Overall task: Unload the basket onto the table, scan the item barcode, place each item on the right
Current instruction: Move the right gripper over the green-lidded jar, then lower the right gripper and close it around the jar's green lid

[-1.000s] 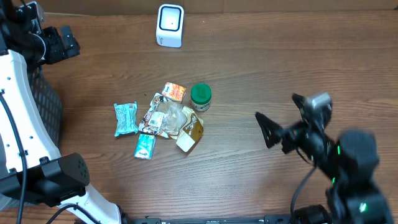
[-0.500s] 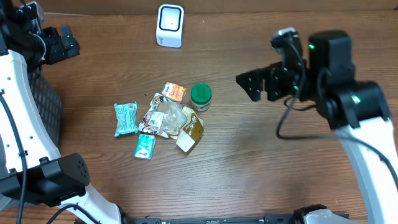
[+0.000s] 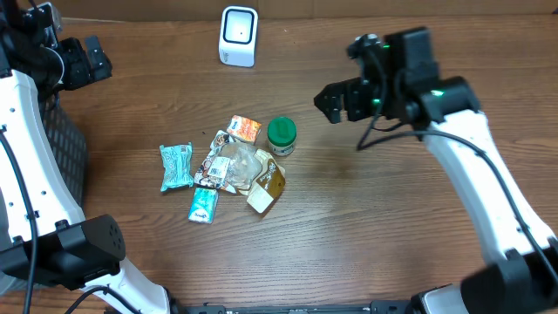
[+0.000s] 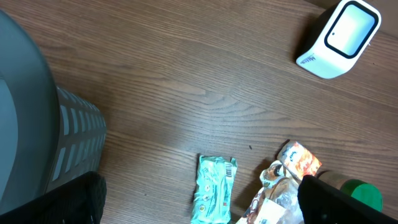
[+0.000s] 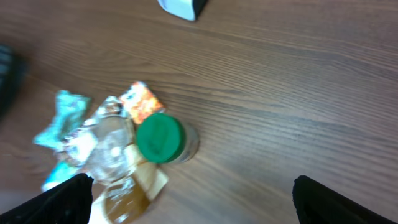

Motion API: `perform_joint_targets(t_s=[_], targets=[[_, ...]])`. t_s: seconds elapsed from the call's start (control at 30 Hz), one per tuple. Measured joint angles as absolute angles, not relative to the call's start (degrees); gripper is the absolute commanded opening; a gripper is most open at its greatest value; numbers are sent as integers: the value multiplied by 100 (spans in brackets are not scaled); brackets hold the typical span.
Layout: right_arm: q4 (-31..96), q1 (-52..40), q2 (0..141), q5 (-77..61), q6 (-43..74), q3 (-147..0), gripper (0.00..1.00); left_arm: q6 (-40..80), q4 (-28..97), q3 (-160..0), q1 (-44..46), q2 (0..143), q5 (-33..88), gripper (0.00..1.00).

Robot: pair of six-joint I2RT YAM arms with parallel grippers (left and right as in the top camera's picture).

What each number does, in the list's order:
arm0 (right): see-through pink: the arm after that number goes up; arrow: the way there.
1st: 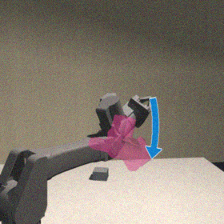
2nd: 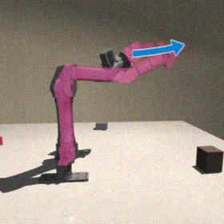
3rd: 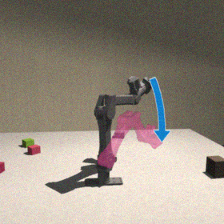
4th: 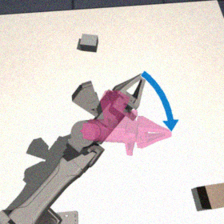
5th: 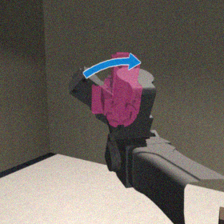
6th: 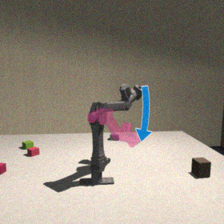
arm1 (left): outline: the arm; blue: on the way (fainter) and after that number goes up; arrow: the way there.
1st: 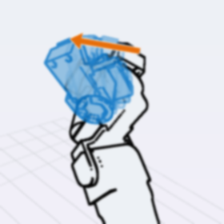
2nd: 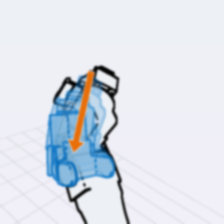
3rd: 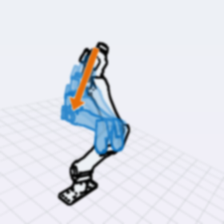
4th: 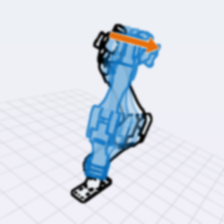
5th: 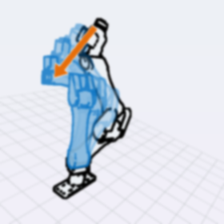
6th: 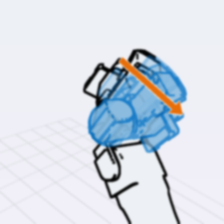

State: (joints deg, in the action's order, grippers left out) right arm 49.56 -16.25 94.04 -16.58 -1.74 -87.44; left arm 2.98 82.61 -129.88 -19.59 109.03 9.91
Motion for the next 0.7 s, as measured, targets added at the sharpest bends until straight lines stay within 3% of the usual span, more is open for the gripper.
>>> perform_joint_targets(t_s=[0.37,0.7], targets=[[4091,-2582,10508,-1210,-762,-8744,100,298,8261,-12988,-1959,10903,989,100],[3966,-2749,10919,-1221,-906,-8744,100,298,8261,-12988,-1959,10903,991,100]])
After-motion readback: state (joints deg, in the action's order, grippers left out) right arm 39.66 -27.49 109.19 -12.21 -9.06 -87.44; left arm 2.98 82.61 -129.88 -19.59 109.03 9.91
